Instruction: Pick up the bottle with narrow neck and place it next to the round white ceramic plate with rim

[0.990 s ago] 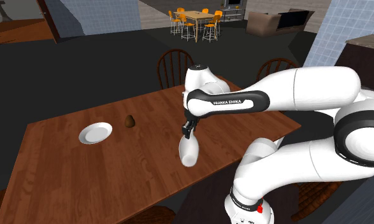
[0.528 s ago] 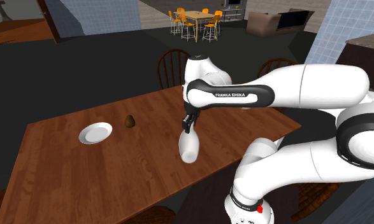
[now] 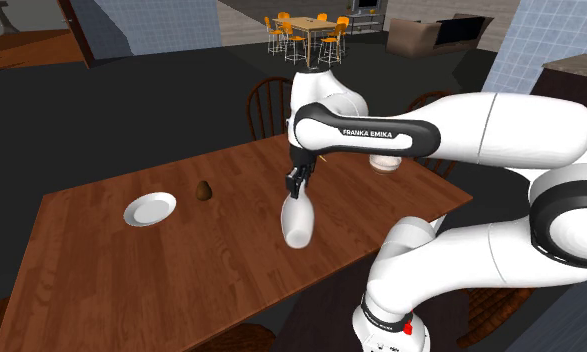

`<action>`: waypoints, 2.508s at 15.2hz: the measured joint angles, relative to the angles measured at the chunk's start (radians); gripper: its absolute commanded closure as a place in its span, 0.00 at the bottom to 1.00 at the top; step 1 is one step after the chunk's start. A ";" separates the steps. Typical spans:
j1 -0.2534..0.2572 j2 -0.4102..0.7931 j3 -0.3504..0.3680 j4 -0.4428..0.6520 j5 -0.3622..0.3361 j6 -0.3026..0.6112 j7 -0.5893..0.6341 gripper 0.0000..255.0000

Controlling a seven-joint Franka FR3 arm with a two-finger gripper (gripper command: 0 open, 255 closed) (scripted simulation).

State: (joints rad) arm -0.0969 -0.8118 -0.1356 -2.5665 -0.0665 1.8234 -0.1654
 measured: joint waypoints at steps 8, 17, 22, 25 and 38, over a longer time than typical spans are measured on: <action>0.005 0.013 0.008 0.116 0.007 -0.102 0.001 1.00; 0.009 0.036 0.014 0.250 0.014 -0.214 0.002 1.00; 0.012 0.062 0.016 0.334 0.018 -0.272 0.001 1.00; 0.014 0.075 0.019 0.385 0.021 -0.310 0.002 1.00; 0.020 0.156 0.022 0.623 0.029 -0.468 0.001 1.00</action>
State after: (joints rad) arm -0.0765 -0.6560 -0.1135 -1.9431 -0.0377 1.3556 -0.1642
